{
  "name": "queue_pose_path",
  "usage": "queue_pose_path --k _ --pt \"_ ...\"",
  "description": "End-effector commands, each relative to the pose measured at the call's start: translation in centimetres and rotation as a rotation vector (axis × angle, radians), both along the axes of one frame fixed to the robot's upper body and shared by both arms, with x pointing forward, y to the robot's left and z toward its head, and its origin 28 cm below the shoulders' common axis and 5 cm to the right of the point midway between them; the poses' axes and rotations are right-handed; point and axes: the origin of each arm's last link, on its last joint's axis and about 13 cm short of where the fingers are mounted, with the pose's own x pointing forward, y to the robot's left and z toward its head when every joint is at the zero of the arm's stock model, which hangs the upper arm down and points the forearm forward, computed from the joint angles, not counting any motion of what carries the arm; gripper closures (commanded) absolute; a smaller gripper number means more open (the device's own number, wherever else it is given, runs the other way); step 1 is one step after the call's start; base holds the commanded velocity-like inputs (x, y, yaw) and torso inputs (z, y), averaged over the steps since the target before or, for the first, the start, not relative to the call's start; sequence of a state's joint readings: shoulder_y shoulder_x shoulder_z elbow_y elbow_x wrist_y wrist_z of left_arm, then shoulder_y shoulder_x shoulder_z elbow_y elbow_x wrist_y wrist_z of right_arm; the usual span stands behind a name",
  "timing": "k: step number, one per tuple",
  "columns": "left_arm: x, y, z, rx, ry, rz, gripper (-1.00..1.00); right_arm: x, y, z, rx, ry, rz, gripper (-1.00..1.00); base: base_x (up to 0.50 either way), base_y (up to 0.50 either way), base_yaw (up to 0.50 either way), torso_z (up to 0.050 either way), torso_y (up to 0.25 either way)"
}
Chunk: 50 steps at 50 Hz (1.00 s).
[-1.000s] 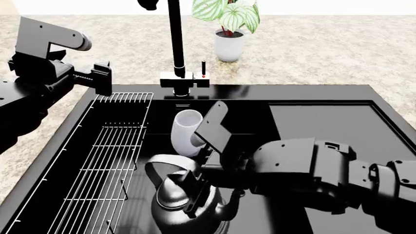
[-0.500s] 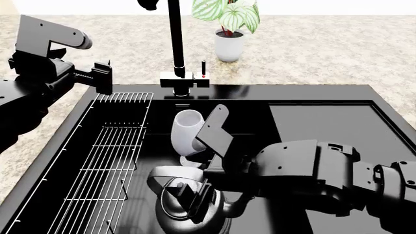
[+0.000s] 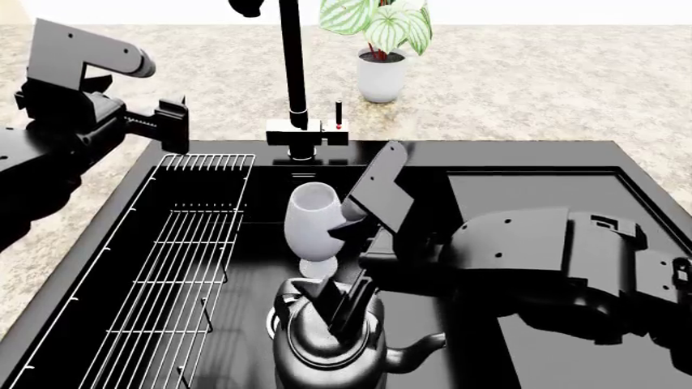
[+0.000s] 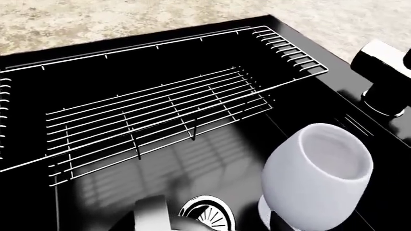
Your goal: Pick the wine glass and kettle non electric and place them in the sink. Then turn on the water.
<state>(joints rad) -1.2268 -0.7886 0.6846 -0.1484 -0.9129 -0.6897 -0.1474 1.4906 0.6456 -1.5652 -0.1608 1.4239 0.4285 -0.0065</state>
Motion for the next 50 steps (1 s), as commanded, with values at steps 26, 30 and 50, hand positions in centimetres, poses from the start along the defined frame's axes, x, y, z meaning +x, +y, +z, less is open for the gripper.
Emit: queue_pose_path --k 26,30,50 --pt "-0.5 0.2 0.3 -0.053 -0.025 0.057 -1.00 2.2 -1.8 5.7 0.135 -0.181 -0.301 -1.00 0.00 0.00 0.00 0.000 0.000" --pt "-0.6 0.2 0.3 -0.053 -0.031 0.065 -1.00 3.7 -1.8 5.7 0.150 -0.218 -0.396 -1.00 0.00 0.00 0.00 0.000 0.000" --pt "-0.8 0.7 0.4 -0.022 -0.054 0.109 -1.00 7.7 -0.2 5.4 0.198 -0.317 -0.575 -1.00 0.00 0.00 0.00 0.000 0.000"
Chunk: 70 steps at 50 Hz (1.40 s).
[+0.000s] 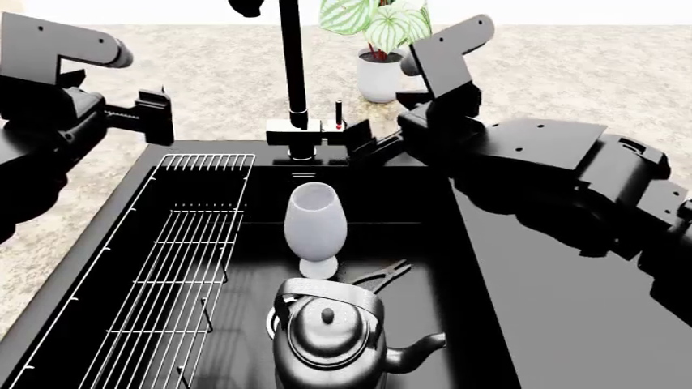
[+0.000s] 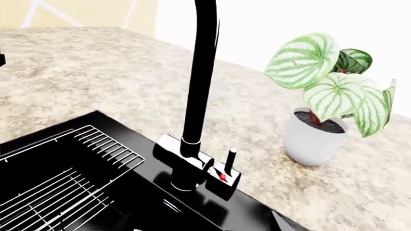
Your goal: Pick the wine glass and kettle non electric and place them in the sink. Then turn on the water.
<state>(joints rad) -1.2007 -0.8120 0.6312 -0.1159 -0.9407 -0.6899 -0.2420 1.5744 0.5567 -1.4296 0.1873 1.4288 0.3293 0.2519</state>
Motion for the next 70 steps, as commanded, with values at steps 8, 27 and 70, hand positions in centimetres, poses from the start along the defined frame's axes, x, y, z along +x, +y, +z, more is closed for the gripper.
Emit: queue_pose_path --k 8,27,70 --pt "0.0 0.4 0.2 0.026 -0.016 0.036 -1.00 2.6 1.8 -0.2 0.066 -0.070 -0.077 -1.00 0.00 0.00 0.00 0.000 0.000" --pt "0.2 0.4 0.2 0.025 -0.012 0.036 -1.00 5.3 3.0 -0.4 0.106 -0.087 -0.145 -1.00 0.00 0.00 0.00 0.000 0.000" --pt "2.6 0.0 2.5 -0.029 -0.063 0.051 -1.00 8.4 4.6 1.1 0.133 -0.127 -0.231 -1.00 0.00 0.00 0.00 0.000 0.000"
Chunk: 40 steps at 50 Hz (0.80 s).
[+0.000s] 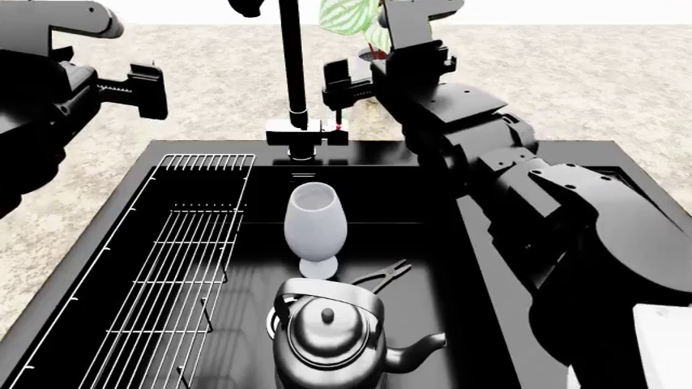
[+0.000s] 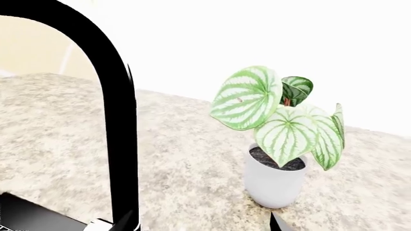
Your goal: Pick the wine glass and kettle non electric and place them in the sink. Then turn on the water.
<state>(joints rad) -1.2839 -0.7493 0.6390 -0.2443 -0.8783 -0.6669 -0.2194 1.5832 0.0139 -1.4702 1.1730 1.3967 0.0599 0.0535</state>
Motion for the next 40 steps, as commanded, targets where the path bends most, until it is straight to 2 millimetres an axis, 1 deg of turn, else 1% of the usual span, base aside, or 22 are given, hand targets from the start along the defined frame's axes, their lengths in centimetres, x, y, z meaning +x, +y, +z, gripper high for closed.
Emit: queue_pose_path --k 1,9,17,31,40 --pt "1.0 -0.3 1.1 -0.012 -0.024 0.007 -1.00 0.1 0.1 1.3 0.000 -0.027 -0.017 -1.00 0.00 0.00 0.00 0.000 0.000" --pt "1.7 -0.4 1.3 -0.006 -0.024 0.008 -1.00 0.0 0.3 1.9 -0.005 -0.035 -0.013 -1.00 0.00 0.00 0.00 0.000 0.000" --pt "2.4 -0.6 2.2 0.000 -0.032 0.009 -1.00 -0.1 0.4 2.4 -0.007 -0.039 -0.009 -1.00 0.00 0.00 0.00 0.000 0.000" --pt "2.1 -0.7 2.6 0.004 -0.034 0.001 -1.00 -0.2 0.7 2.6 -0.007 -0.039 -0.005 -1.00 0.00 0.00 0.00 0.000 0.000" --pt "2.1 -0.6 3.1 -0.001 -0.066 0.014 -1.00 -0.2 0.7 2.7 -0.003 -0.038 -0.009 -1.00 0.00 0.00 0.00 0.000 0.000"
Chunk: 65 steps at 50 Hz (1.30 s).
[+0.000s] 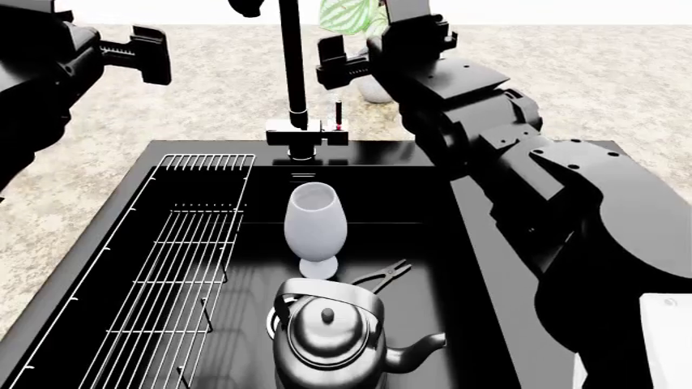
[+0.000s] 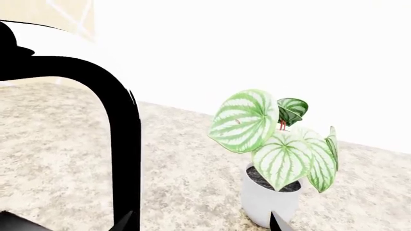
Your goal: Pick the wine glass and kettle non electric and place them in the sink. Then turn on the water.
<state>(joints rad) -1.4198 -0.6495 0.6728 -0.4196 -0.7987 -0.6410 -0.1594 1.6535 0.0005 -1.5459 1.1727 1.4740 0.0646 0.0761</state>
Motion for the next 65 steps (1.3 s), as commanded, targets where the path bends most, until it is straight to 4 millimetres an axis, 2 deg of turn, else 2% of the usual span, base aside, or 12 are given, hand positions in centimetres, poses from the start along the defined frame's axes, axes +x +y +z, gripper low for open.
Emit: queue_pose_path --k 1,27,65 --pt "0.02 0.04 0.60 0.001 -0.028 0.011 -1.00 -0.06 0.12 0.23 0.004 0.000 -0.002 -1.00 0.00 0.00 0.00 0.000 0.000" --pt "0.27 0.21 0.41 0.013 -0.010 0.044 -1.00 -0.20 0.49 0.02 -0.010 0.008 0.010 -1.00 0.00 0.00 0.00 0.000 0.000" --pt "0.28 0.04 0.45 0.028 0.000 0.034 -1.00 -0.26 0.62 0.48 -0.007 -0.002 0.013 -1.00 0.00 0.00 0.00 0.000 -0.120"
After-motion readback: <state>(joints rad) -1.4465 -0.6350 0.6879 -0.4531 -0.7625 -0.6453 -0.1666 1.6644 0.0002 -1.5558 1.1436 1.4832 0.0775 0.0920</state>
